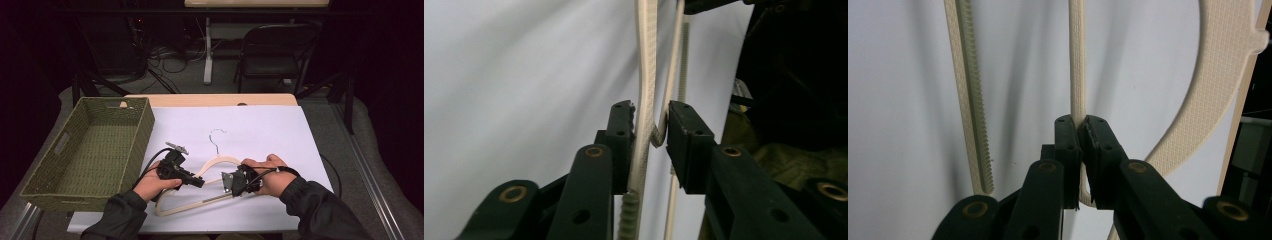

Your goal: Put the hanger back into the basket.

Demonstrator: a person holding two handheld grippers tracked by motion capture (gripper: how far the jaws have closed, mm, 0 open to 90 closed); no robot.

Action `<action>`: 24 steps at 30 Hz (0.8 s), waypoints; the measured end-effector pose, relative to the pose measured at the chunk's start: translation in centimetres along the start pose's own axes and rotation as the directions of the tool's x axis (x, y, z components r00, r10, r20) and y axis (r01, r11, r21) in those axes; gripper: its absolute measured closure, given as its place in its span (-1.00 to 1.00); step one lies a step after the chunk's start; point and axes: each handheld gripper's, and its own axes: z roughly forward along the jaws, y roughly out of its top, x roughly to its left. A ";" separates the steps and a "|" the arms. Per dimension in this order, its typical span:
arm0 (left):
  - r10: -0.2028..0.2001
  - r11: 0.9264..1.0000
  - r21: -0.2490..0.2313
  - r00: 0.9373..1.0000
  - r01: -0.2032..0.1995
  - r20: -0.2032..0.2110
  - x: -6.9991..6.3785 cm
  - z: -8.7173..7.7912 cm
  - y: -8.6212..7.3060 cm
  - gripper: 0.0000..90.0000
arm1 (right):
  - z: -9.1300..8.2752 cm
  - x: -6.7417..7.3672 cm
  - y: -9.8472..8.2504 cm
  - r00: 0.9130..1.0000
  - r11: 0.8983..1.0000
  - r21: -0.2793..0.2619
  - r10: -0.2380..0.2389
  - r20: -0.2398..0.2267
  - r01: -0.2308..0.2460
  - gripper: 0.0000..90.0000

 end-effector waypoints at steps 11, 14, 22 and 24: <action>0.002 1.000 0.009 0.998 -0.003 0.071 -0.3 0.1 -0.1 0.93 | 0.3 0.0 -0.1 1.000 1.000 -0.007 -0.012 0.011 0.012 0.88; 0.006 1.000 0.000 0.997 -0.006 0.072 -0.6 -0.1 -0.1 0.94 | 0.1 0.0 -0.1 1.000 1.000 -0.001 -0.005 0.010 0.005 0.87; 0.018 0.998 -0.058 1.000 -0.018 0.004 -3.3 -1.8 -0.5 0.94 | -1.4 -0.4 -0.7 0.991 0.989 -0.115 0.106 0.076 -0.097 0.38; 0.021 0.997 -0.070 1.000 -0.022 -0.014 -3.6 -2.2 -0.6 0.94 | -1.7 -0.5 -0.8 0.989 0.983 -0.150 0.119 0.092 -0.105 0.30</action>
